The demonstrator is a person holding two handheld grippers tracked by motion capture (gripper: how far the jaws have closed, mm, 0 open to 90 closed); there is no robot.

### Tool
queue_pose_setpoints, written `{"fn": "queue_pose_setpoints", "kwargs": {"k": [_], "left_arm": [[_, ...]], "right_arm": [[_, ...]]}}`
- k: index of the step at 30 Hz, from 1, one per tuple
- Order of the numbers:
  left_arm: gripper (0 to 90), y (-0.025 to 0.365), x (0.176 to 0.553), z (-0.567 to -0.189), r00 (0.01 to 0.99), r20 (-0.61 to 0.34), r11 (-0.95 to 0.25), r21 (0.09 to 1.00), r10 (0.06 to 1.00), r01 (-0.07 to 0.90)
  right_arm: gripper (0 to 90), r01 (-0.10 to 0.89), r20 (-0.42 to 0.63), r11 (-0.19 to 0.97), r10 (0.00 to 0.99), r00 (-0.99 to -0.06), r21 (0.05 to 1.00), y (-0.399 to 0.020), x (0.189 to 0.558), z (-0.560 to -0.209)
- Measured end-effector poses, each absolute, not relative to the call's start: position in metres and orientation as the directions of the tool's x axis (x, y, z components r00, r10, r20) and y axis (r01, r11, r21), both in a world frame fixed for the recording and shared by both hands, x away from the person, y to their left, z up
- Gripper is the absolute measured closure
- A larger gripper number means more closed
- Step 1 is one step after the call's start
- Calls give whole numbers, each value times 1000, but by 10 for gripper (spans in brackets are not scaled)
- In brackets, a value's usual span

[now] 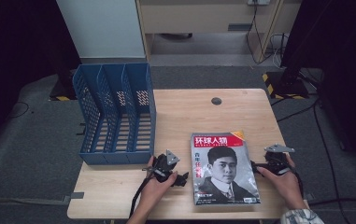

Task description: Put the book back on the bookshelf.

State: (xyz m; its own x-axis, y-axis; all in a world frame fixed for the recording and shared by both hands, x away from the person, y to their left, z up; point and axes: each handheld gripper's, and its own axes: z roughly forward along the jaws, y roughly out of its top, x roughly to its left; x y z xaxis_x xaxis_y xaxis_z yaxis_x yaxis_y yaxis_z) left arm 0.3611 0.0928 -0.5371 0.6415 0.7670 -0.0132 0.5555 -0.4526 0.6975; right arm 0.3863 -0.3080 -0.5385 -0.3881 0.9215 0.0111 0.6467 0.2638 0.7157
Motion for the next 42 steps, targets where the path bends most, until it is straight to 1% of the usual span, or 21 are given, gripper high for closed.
{"fn": "queue_pose_setpoints", "kwargs": {"k": [2,3,4,6,10,11,12,14,16,18,20,21,22,23,26,32,34,39,42], "left_arm": [[10,92,361,-536,644,-15,-450,702,765,551],[32,92,361,-536,644,-15,-450,702,765,551],[58,91,361,-534,646,-38,-433,712,762,553],[64,90,359,-530,648,-50,-420,723,760,549],[78,90,358,-525,629,-56,-386,747,775,542],[82,90,358,-525,629,-56,-386,747,775,542],[84,90,357,-523,630,-72,-375,749,773,546],[85,89,356,-520,628,-87,-361,754,773,549],[86,86,354,-517,628,-105,-347,758,771,552],[86,83,351,-515,641,-99,-356,762,761,541],[104,82,348,-514,644,-85,-362,768,760,528],[112,82,348,-514,644,-85,-362,768,760,528],[112,82,348,-513,645,-96,-354,770,758,531],[132,83,347,-511,639,-106,-335,779,762,529],[156,83,344,-507,640,-114,-320,792,760,521],[137,72,337,-509,687,-130,-348,786,715,511],[139,67,336,-511,695,-124,-359,784,708,506],[159,63,334,-513,699,-129,-362,781,703,508],[158,63,334,-515,699,-171,-345,774,694,531]], "right_arm": [[100,649,12,260,923,-384,715,-308,386,-538],[100,649,12,260,923,-384,715,-308,386,-538],[163,651,20,248,927,-375,717,-311,386,-536],[179,645,33,225,932,-362,730,-314,386,-531],[248,601,43,188,937,-348,777,-317,382,-517],[248,601,43,188,937,-348,777,-317,382,-517],[297,569,59,164,934,-352,806,-315,378,-508],[337,542,71,157,924,-375,825,-311,375,-502],[361,516,76,158,912,-403,842,-307,374,-498],[381,500,85,157,900,-428,852,-302,373,-496],[389,492,96,161,884,-457,855,-296,373,-496],[389,492,96,161,884,-457,855,-296,373,-496],[392,493,103,166,875,-473,854,-292,373,-496],[394,494,105,186,858,-503,849,-285,372,-497],[392,499,104,211,841,-531,841,-277,371,-499],[363,523,102,241,834,-543,818,-271,374,-505],[349,529,106,249,827,-553,812,-270,375,-507],[349,522,99,253,826,-555,815,-268,374,-506],[342,505,91,257,820,-565,824,-266,375,-506]]}}
